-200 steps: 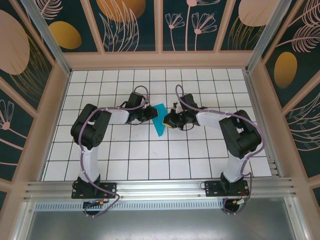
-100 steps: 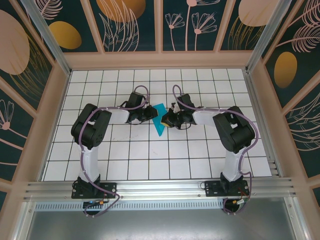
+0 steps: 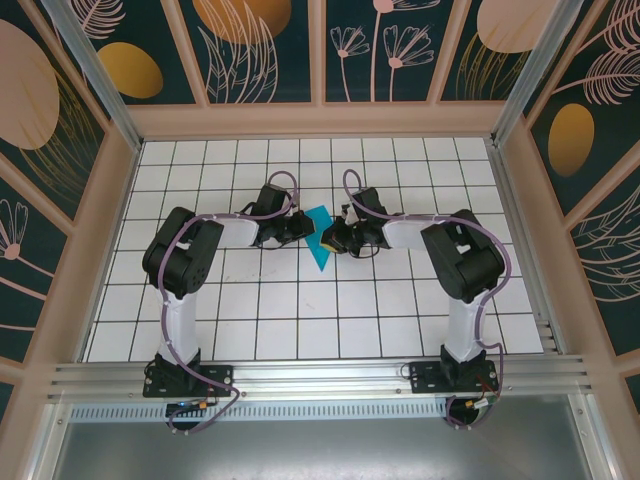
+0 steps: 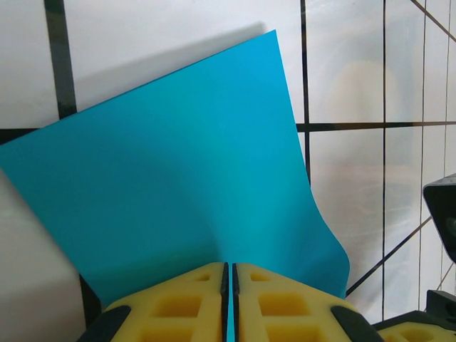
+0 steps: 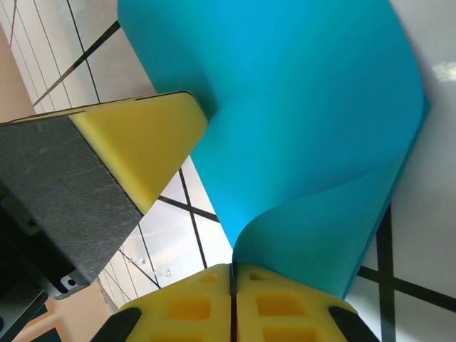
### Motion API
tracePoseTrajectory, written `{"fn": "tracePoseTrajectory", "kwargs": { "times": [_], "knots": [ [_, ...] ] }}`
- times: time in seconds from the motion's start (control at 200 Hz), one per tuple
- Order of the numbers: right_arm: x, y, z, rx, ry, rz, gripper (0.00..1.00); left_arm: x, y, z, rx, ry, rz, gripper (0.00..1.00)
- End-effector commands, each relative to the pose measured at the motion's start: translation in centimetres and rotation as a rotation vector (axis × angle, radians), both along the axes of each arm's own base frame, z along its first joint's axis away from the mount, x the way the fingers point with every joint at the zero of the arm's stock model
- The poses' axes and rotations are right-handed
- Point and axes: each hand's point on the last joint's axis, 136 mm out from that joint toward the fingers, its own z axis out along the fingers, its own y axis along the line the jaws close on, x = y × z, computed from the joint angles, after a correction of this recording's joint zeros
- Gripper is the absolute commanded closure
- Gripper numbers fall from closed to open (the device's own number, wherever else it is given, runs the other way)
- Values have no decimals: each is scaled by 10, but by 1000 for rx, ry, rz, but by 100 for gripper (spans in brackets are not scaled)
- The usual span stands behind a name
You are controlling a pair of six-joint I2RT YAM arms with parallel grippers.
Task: Fold a paper plane with a square sheet of paper (pick it up from the middle)
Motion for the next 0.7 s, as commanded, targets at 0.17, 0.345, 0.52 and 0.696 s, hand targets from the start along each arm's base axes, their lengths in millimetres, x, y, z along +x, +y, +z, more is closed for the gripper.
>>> {"fn": "tracePoseTrajectory", "kwargs": {
  "times": [0.17, 0.345, 0.52, 0.696],
  "knots": [
    [11, 8, 1, 5, -25, -7, 91, -2, 2, -16, 39, 26, -1, 86],
    [14, 10, 1, 11, -35, -2, 91, -2, 2, -17, 39, 28, -2, 86],
    [15, 9, -4, -13, -41, 12, 91, -2, 1, -16, 37, 27, -4, 86],
    [15, 10, -6, -15, -38, 20, 91, -2, 1, -17, 37, 28, -4, 87]
  ]
}}
